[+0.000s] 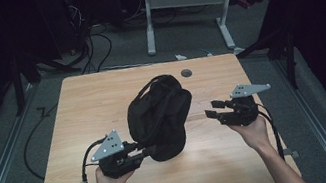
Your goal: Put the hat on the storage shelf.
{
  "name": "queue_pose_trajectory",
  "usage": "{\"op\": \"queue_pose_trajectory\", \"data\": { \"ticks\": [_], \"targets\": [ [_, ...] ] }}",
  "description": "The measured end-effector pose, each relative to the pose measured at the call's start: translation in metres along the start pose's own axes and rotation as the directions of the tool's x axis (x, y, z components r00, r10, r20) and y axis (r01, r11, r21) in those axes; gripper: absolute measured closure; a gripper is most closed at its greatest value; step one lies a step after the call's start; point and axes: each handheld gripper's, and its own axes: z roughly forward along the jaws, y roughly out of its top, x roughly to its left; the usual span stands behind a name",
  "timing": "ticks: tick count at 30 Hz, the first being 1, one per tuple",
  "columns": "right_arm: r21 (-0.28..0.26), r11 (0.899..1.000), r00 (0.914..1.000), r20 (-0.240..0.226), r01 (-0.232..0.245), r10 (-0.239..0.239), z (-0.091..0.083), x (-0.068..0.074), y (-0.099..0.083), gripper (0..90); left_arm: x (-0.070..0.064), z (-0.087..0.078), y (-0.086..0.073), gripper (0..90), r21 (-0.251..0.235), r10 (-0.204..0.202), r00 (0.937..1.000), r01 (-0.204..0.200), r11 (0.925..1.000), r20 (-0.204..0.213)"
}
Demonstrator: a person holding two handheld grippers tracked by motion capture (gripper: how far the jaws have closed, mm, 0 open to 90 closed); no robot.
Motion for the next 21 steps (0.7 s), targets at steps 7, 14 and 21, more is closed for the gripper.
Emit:
{"op": "queue_pose_trajectory", "data": {
  "ticks": [7,14,21],
  "targets": [
    [0.076,0.995,0.9981,0.021,-0.060,0.059,0.016,0.000,-0.043,47.5,0.003,-0.001,0.007,72.8,-0.042,-0.002,0.9997,0.001,0.9991,-0.023],
    [0.142,0.984,0.9935,0.056,-0.106,0.099,0.036,0.002,-0.080,45.0,0.006,0.002,0.011,72.8,-0.054,-0.002,0.9982,-0.001,0.9986,-0.060],
    [0.207,0.974,0.9816,0.184,-0.089,0.050,0.054,0.006,-0.099,48.1,0.010,0.005,0.015,72.9,-0.076,0.010,0.9951,-0.017,0.9969,-0.098]
  ]
}}
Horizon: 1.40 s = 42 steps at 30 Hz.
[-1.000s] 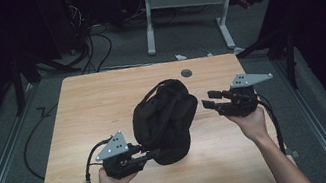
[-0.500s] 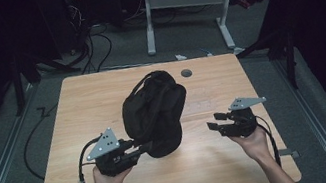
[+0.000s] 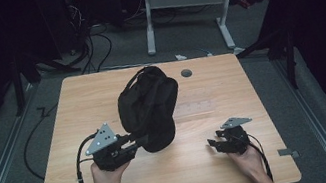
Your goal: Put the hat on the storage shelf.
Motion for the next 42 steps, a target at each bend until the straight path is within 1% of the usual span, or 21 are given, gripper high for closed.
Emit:
{"op": "queue_pose_trajectory", "data": {
  "ticks": [1,2,3,5,6,7,8,9,10,17,21,23,25,26,27,29,33,36,37,38,42],
  "targets": [
    [-0.008,1.000,0.9999,0.013,0.010,-0.010,0.001,0.000,-0.001,48.0,0.000,0.000,0.000,72.9,-0.003,0.001,1.0000,-0.001,1.0000,-0.003],
    [-0.008,1.000,0.9999,0.013,0.010,-0.010,0.001,0.000,-0.001,48.0,0.000,0.000,0.000,72.9,-0.003,0.001,1.0000,-0.001,1.0000,-0.003],
    [-0.016,1.000,0.9997,0.024,0.009,-0.008,0.002,0.001,-0.001,47.2,0.001,0.002,0.001,72.9,-0.005,0.006,0.9999,-0.006,1.0000,-0.009],
    [-0.032,0.999,0.9984,0.052,0.023,-0.022,0.003,0.002,-0.003,44.4,0.001,0.003,0.003,72.9,-0.012,0.007,0.9999,-0.007,0.9999,-0.015],
    [-0.032,0.999,0.9984,0.052,0.023,-0.022,0.003,0.002,-0.003,44.4,0.001,0.003,0.003,72.9,-0.012,0.007,0.9999,-0.007,0.9999,-0.015],
    [-0.062,0.998,0.9978,0.063,0.025,-0.021,0.006,0.002,-0.005,41.5,0.002,0.004,0.005,72.9,-0.018,0.002,0.9998,-0.002,0.9998,-0.021],
    [-0.061,0.998,0.9974,0.069,0.024,-0.020,0.006,0.002,-0.005,41.0,0.003,0.005,0.006,72.9,-0.025,-0.003,0.9997,0.003,0.9997,-0.023],
    [-0.061,0.998,0.9974,0.069,0.024,-0.020,0.006,0.002,-0.005,41.0,0.003,0.005,0.006,72.8,-0.025,-0.003,0.9997,0.003,0.9997,-0.023],
    [-0.061,0.998,0.9974,0.071,0.020,-0.016,0.006,0.002,-0.005,40.9,0.005,0.006,0.009,72.8,-0.035,-0.014,0.9995,0.013,0.9993,-0.030],
    [-0.060,0.998,0.9975,0.070,0.015,-0.011,0.006,0.003,-0.005,40.9,0.009,0.010,0.019,72.9,-0.062,-0.022,0.9984,0.018,0.9979,-0.053],
    [-0.061,0.998,0.9974,0.071,0.015,-0.010,0.006,0.003,-0.006,40.8,0.011,0.013,0.028,72.9,-0.082,-0.013,0.9972,0.007,0.9967,-0.074],
    [-0.060,0.998,0.9975,0.070,0.015,-0.011,0.005,0.003,-0.006,40.7,0.012,0.014,0.029,72.9,-0.086,-0.007,0.9967,0.000,0.9963,-0.081],
    [-0.060,0.998,0.9975,0.070,0.016,-0.011,0.005,0.003,-0.006,40.6,0.013,0.017,0.034,72.9,-0.098,0.002,0.9952,-0.011,0.9951,-0.098],
    [-0.060,0.998,0.9975,0.070,0.016,-0.012,0.005,0.003,-0.006,40.5,0.013,0.017,0.034,72.9,-0.098,0.002,0.9952,-0.011,0.9951,-0.098],
    [-0.060,0.998,0.9975,0.070,0.016,-0.011,0.005,0.003,-0.006,40.5,0.014,0.020,0.036,72.9,-0.105,0.011,0.9933,-0.024,0.9942,-0.115],
    [-0.060,0.998,0.9974,0.070,0.017,-0.013,0.005,0.003,-0.006,40.4,0.016,0.023,0.039,72.9,-0.111,0.020,0.9913,-0.034,0.9932,-0.130],
    [-0.061,0.998,0.9974,0.071,0.018,-0.014,0.005,0.003,-0.006,40.4,0.018,0.028,0.041,72.9,-0.118,0.030,0.9884,-0.047,0.9919,-0.149],
    [-0.061,0.998,0.9974,0.071,0.017,-0.012,0.005,0.003,-0.006,40.4,0.023,0.035,0.043,72.8,-0.123,0.047,0.9825,-0.070,0.9900,-0.180],
    [-0.061,0.998,0.9974,0.071,0.017,-0.012,0.005,0.003,-0.006,40.4,0.023,0.035,0.043,72.9,-0.123,0.047,0.9825,-0.070,0.9900,-0.180],
    [-0.061,0.998,0.9974,0.071,0.017,-0.013,0.005,0.003,-0.006,40.4,0.025,0.037,0.044,72.9,-0.119,0.063,0.9785,-0.088,0.9890,-0.196],
    [-0.060,0.998,0.9974,0.071,0.017,-0.012,0.005,0.003,-0.006,40.3,0.029,0.042,0.044,72.9,-0.120,0.072,0.9728,-0.101,0.9876,-0.220]
  ]
}}
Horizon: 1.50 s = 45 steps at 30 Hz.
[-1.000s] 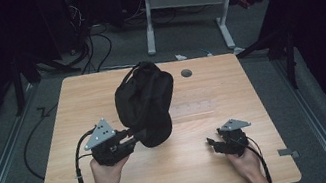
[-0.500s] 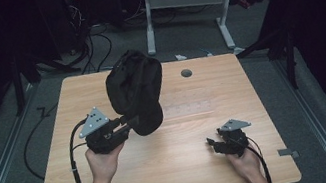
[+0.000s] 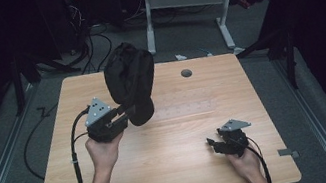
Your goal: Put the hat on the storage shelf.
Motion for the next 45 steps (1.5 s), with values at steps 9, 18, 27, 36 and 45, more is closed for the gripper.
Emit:
{"op": "queue_pose_trajectory", "data": {
  "ticks": [9,18,27,36,45],
  "targets": [
    [0.000,1.000,1.0000,0.000,0.001,-0.001,0.000,0.000,0.000,40.0,0.009,0.010,-0.003,73.1,-0.009,0.020,0.9988,-0.020,0.9998,-0.045],
    [0.000,1.000,1.0000,-0.001,0.001,-0.001,0.000,0.000,0.000,39.7,0.017,0.019,-0.009,73.1,-0.011,0.047,0.9960,-0.048,0.9988,-0.076],
    [0.000,1.000,1.0000,-0.001,0.005,-0.005,0.000,0.000,0.000,39.6,0.022,0.027,-0.015,73.0,-0.014,0.066,0.9942,-0.068,0.9976,-0.085],
    [-0.001,1.000,1.0000,-0.001,0.006,-0.006,0.000,0.000,0.000,39.5,0.022,0.033,-0.018,73.0,-0.029,0.061,0.9947,-0.063,0.9976,-0.083],
    [0.000,1.000,1.0000,-0.003,0.005,-0.005,-0.001,0.001,-0.001,39.5,0.020,0.032,-0.019,72.9,-0.032,0.077,0.9923,-0.080,0.9963,-0.097]
  ]
}}
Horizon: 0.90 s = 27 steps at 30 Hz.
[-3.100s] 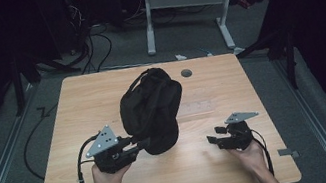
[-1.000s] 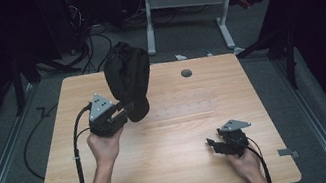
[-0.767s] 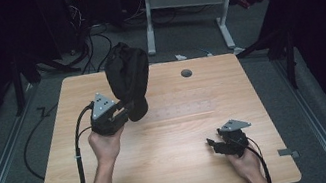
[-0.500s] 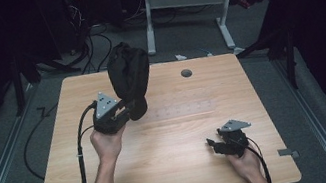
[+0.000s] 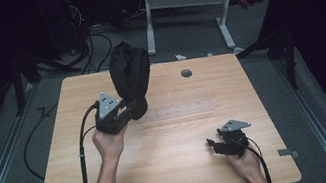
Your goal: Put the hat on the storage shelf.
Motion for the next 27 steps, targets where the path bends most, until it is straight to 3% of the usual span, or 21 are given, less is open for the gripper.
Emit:
{"op": "queue_pose_trajectory", "data": {
  "ticks": [17,27],
  "targets": [
    [0.000,1.000,1.0000,0.000,0.000,0.000,0.000,0.000,0.000,39.4,0.003,0.001,-0.014,72.8,-0.019,-0.005,0.9998,0.004,0.9998,-0.020],
    [-0.002,1.000,1.0000,-0.002,0.003,-0.003,0.000,0.000,0.000,39.3,0.017,0.001,-0.030,71.7,-0.008,-0.062,0.9978,0.062,0.9980,-0.023]
  ]
}}
